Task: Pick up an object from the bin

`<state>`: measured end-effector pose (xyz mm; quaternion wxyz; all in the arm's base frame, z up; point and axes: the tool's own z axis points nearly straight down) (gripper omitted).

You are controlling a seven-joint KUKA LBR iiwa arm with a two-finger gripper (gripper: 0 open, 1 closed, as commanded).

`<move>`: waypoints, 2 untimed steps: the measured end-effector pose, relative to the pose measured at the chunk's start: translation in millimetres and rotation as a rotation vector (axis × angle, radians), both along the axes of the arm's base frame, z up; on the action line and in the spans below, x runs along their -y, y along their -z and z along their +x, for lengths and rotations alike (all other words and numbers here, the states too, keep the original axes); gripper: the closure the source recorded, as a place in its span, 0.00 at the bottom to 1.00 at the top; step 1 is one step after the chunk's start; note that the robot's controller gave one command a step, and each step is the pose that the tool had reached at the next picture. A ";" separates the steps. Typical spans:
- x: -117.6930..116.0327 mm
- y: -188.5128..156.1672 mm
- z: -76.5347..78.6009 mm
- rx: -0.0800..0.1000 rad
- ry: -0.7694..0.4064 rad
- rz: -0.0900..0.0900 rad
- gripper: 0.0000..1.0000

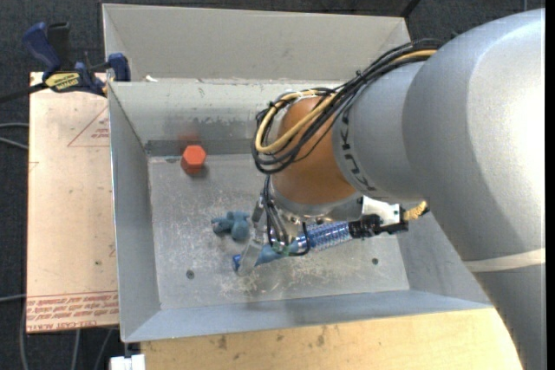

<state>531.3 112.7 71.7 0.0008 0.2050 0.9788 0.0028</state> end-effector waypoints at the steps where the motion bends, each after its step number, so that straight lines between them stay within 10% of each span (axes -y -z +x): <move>1: 0.2 -0.7 0.9 0.003 0.002 0.000 1.00; 2: -15.6 1.8 -15.4 -0.001 -0.258 -0.004 1.00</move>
Offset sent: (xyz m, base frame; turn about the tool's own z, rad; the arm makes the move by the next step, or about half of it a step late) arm 0.0000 0.0000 0.0000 0.0000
